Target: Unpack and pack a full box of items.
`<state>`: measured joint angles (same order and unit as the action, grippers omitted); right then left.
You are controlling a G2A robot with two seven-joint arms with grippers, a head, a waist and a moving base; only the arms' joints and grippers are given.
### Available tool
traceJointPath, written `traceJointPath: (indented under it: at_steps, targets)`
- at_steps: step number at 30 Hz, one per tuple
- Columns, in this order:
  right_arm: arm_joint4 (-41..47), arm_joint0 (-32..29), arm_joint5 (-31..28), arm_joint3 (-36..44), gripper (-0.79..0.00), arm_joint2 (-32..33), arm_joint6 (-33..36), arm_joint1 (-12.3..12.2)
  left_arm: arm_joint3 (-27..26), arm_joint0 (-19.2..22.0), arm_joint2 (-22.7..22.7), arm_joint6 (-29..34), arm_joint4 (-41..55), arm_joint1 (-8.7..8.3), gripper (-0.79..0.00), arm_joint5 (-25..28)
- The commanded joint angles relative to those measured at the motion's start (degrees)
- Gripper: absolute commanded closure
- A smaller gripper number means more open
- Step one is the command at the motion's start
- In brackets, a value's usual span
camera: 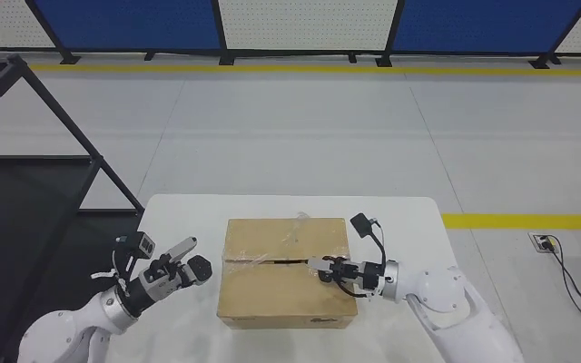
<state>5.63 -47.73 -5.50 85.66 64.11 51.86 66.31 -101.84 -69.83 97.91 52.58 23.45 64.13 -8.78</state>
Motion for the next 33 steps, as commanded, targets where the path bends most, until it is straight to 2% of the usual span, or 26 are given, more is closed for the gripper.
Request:
traceJointPath:
  at_steps: [1,9,16,24,30,33]
  targets:
    - [-0.2,-0.4,-0.1,0.3,-0.785,0.1,-0.1,-0.1,1.2,2.0,-1.5,-1.0,-0.7,-0.05,-0.785,-1.4]
    - [-0.6,-1.4,-0.4,1.6,-0.785,0.2,-0.3,-0.2,7.0,7.6,-7.0,-1.7,-2.2,-0.12,-0.785,-3.4]
    - [-1.4,-1.8,0.1,3.2,-0.785,0.1,-0.4,-0.3,11.8,10.8,-11.6,-3.1,-3.8,0.07,-0.785,-2.5]
    - [-2.9,-1.9,1.4,6.1,-0.785,0.2,-0.3,-0.5,13.1,10.9,-13.4,-4.0,-4.4,-0.02,-0.785,-1.7]
    - [-5.0,1.3,7.8,9.9,-0.785,-1.6,-0.1,-0.2,12.2,9.6,-13.1,-4.2,-2.8,-0.17,-0.785,-0.1]
    - [-5.0,1.3,7.8,9.9,-0.785,-1.6,-0.1,-0.2,11.7,9.1,-12.8,-4.1,-2.4,-0.31,-0.785,0.0]
